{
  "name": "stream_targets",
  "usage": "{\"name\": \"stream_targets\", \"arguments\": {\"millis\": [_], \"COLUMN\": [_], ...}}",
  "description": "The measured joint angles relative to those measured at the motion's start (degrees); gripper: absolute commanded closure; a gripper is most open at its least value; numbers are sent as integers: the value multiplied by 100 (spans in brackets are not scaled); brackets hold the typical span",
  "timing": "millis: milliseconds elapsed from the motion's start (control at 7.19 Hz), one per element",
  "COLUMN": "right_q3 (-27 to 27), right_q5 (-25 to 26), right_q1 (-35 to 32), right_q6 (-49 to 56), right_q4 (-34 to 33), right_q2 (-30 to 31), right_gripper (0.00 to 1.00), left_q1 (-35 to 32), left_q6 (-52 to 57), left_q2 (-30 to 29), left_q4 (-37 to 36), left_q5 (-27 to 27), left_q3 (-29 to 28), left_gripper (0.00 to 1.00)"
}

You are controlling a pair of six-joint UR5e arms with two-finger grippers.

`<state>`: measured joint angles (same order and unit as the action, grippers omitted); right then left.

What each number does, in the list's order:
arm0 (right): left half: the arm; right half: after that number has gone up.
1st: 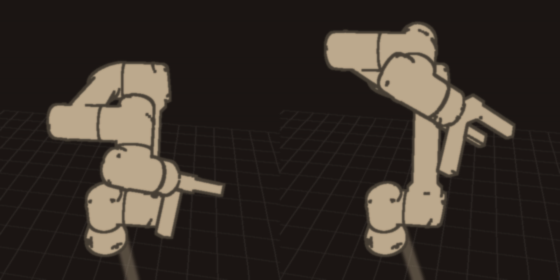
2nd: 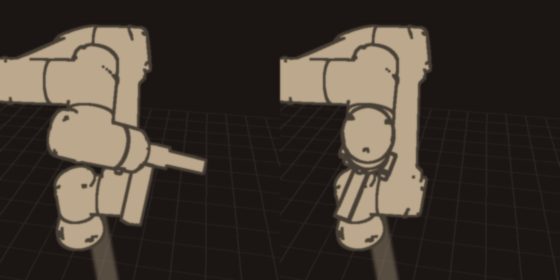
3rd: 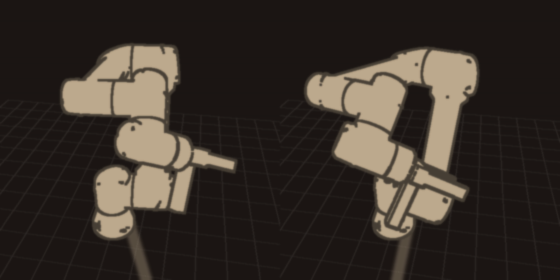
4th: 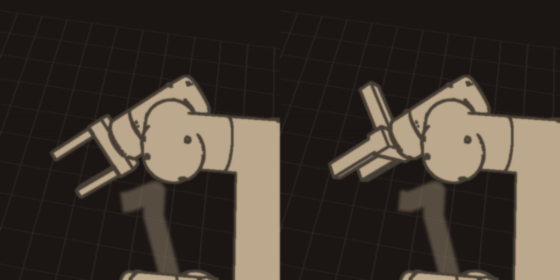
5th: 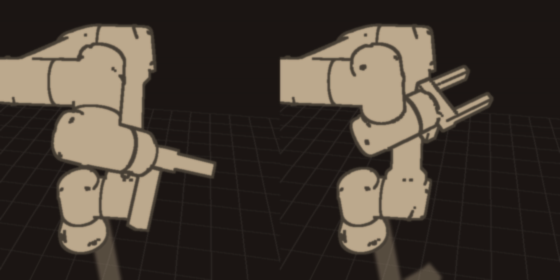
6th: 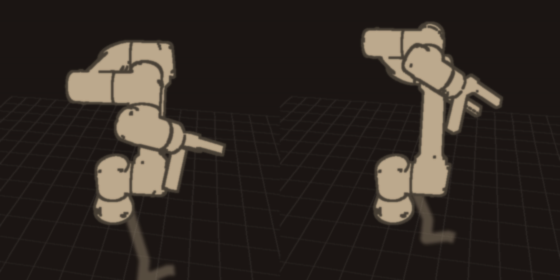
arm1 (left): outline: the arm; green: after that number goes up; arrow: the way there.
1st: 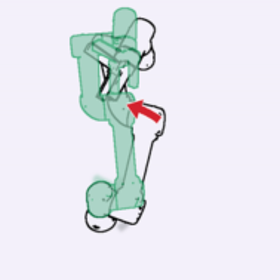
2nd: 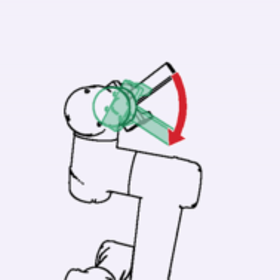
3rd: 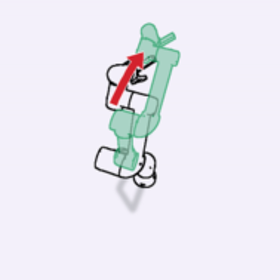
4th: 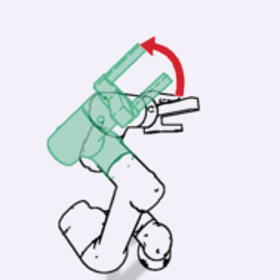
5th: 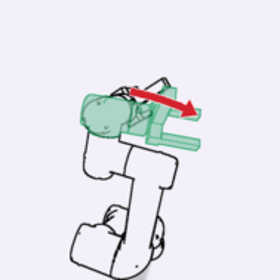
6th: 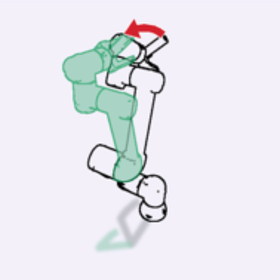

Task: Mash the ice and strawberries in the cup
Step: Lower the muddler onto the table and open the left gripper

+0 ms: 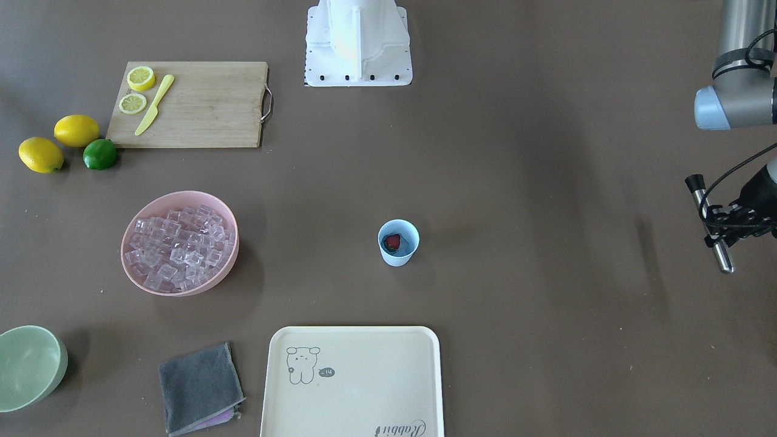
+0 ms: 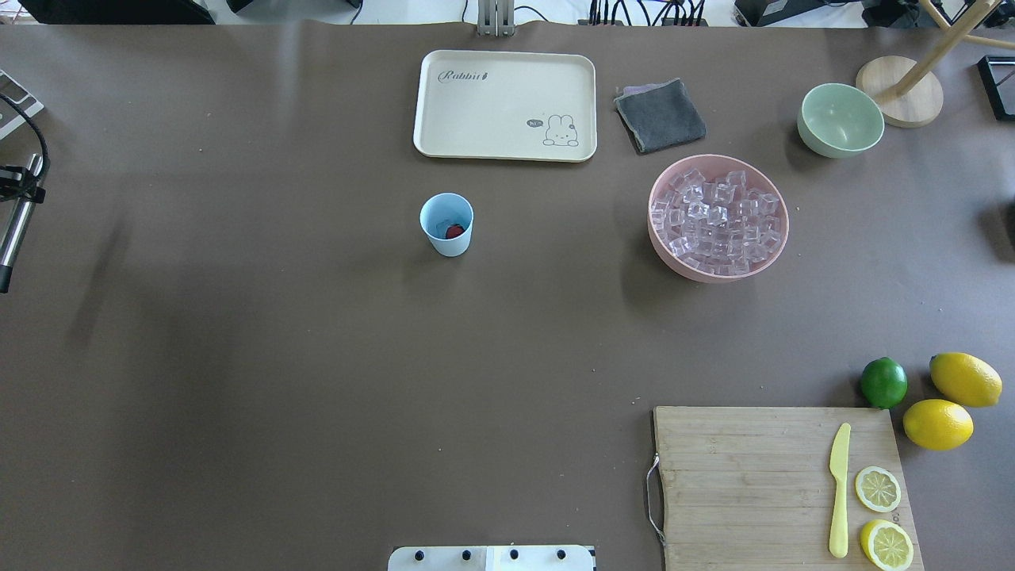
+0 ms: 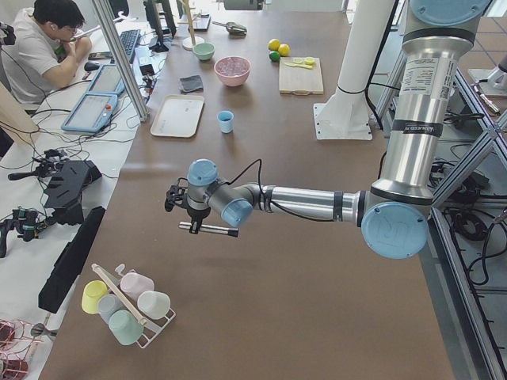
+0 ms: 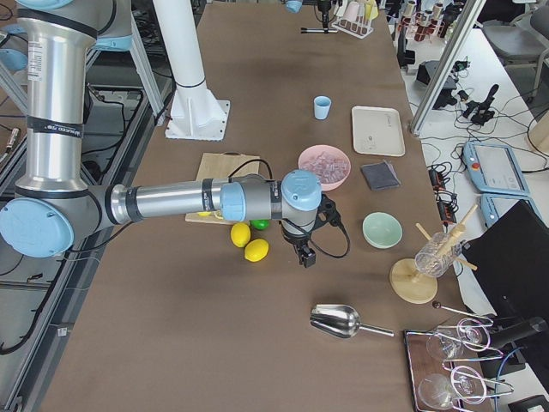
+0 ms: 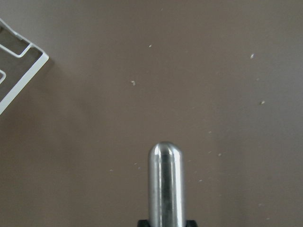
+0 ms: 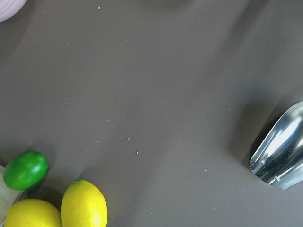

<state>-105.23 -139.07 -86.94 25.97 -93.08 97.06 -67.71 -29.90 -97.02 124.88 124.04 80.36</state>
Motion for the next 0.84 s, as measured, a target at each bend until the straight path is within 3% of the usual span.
{"name": "stream_targets", "arguments": {"millis": [139,278,418,835], "right_q3": [-38,-56,-70,-80], "right_q5": [3,12,17,22], "right_q1": [-21,-36,-44,-56], "right_q6": [5,7,7,-3], "right_q4": [0,0,0,0], "right_q2": [24,35,38,39], "right_gripper": [1,1,1,1], "left_q1": [181,300,352,164], "left_q6": [66,75,87,110], "left_q2": [-5,-7,0,-2], "left_q4": [98,140,151,82], "left_q5": [4,5,21,148], "left_q3": [-184,-269,-293,-134], "left_gripper": [100,37,2,2]}}
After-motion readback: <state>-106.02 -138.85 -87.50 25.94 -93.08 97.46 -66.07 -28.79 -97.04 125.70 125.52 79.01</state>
